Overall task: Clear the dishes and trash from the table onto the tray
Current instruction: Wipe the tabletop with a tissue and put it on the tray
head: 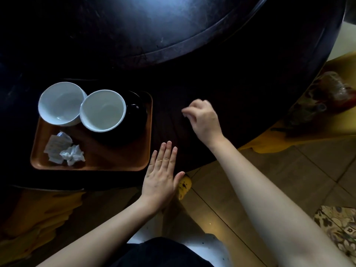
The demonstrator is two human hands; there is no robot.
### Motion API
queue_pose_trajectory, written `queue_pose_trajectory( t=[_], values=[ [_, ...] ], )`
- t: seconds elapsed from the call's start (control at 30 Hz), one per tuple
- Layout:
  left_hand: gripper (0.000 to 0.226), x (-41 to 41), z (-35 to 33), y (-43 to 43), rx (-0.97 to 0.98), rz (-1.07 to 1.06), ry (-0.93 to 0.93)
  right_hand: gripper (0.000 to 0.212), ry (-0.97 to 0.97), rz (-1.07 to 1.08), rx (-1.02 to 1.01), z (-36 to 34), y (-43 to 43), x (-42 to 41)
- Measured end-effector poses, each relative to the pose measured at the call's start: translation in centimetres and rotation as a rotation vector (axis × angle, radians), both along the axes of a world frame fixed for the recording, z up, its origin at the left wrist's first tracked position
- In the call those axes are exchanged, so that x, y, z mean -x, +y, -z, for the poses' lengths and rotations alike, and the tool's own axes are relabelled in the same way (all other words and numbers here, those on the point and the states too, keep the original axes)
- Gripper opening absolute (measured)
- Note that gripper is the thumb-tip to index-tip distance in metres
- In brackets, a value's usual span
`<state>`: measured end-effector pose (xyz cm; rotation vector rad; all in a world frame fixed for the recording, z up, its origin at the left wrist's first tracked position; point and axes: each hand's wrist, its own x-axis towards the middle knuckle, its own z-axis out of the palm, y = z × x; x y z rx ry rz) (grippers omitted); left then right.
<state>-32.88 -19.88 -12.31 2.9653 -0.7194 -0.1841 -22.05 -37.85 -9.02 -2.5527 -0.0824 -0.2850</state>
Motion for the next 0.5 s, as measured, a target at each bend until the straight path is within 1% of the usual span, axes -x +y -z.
queue_pose_trajectory(
  t=[0.1, 0.2, 0.33, 0.43, 0.5],
  values=[
    [0.069, 0.0, -0.1, 0.2, -0.008, 0.011, 0.005, 0.016, 0.03, -0.128, 0.008, -0.2, 0.4, 5.1],
    [0.069, 0.0, -0.3, 0.2, -0.009, 0.015, 0.012, 0.02, 0.091, -0.18, -0.008, -0.3, 0.8, 9.9],
    [0.068, 0.0, -0.2, 0.5, 0.0, 0.037, 0.038, 0.027, 0.135, -0.167, -0.013, -0.5, 1.6, 13.3],
    [0.067, -0.1, 0.0, 0.8, 0.014, 0.07, 0.055, 0.022, 0.16, -0.16, 0.005, -0.5, 1.9, 14.7],
    [0.067, -0.1, 0.0, 0.8, 0.003, 0.072, 0.056, 0.019, 0.175, -0.105, 0.017, -0.1, 1.7, 16.0]
  ],
)
